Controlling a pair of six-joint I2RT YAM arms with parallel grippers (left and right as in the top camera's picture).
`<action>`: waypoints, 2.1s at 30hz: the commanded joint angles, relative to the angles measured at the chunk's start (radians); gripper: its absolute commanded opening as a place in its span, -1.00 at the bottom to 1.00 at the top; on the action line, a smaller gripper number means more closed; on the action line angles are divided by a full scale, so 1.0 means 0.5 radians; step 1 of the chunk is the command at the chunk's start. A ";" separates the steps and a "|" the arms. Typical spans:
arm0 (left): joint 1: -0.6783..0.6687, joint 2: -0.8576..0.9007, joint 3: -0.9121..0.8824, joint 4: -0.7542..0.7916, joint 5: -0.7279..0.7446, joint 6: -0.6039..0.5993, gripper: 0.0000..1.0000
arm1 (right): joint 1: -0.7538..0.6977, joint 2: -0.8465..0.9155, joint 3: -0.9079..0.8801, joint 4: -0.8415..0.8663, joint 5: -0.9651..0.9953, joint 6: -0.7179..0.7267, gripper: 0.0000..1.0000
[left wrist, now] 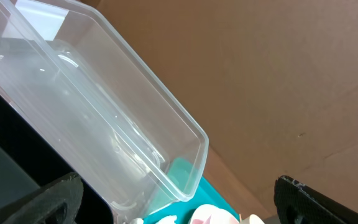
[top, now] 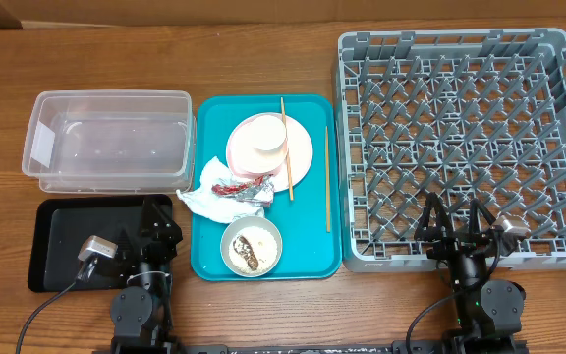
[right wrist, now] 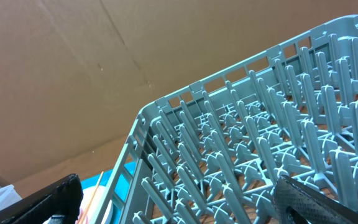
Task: Sort waste into correct bins and load items into the dishwasher
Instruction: 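Move the left gripper from rest toward the red wrapper on the teal tray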
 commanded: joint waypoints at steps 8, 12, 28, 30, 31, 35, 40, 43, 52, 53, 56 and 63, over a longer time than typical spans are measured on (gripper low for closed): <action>-0.007 -0.010 -0.008 0.001 -0.034 0.047 1.00 | 0.005 -0.018 -0.021 0.007 0.020 0.000 1.00; -0.007 -0.010 -0.008 0.001 -0.034 0.047 1.00 | 0.005 -0.018 -0.021 0.007 0.021 0.000 1.00; -0.007 -0.010 -0.008 0.001 -0.034 0.047 1.00 | 0.005 -0.018 -0.021 0.007 0.021 0.000 1.00; -0.007 -0.010 -0.008 0.001 -0.034 0.047 1.00 | 0.005 -0.018 -0.021 0.007 0.020 0.000 1.00; -0.007 -0.010 -0.008 0.001 -0.034 0.047 1.00 | 0.005 -0.018 -0.021 0.007 0.020 0.000 1.00; -0.007 -0.010 -0.008 0.031 -0.049 0.038 1.00 | 0.005 -0.018 -0.021 0.007 0.020 0.000 1.00; -0.007 -0.010 -0.008 0.002 -0.050 0.040 1.00 | 0.005 -0.018 -0.021 0.007 0.020 0.000 1.00; -0.007 -0.010 -0.008 0.001 -0.072 0.102 1.00 | 0.005 -0.018 -0.021 0.007 0.021 0.000 1.00; -0.007 -0.010 -0.008 0.213 -0.245 0.336 1.00 | 0.005 -0.018 -0.021 0.007 0.020 0.000 1.00; -0.007 -0.010 -0.008 0.294 -0.243 0.320 1.00 | 0.005 -0.018 -0.021 0.007 0.020 0.000 1.00; -0.007 -0.010 -0.008 0.552 -0.228 0.251 1.00 | 0.005 -0.018 -0.021 0.007 0.020 0.000 1.00; -0.011 0.024 0.327 0.258 1.015 0.398 0.99 | 0.005 -0.018 -0.021 0.007 0.020 0.000 1.00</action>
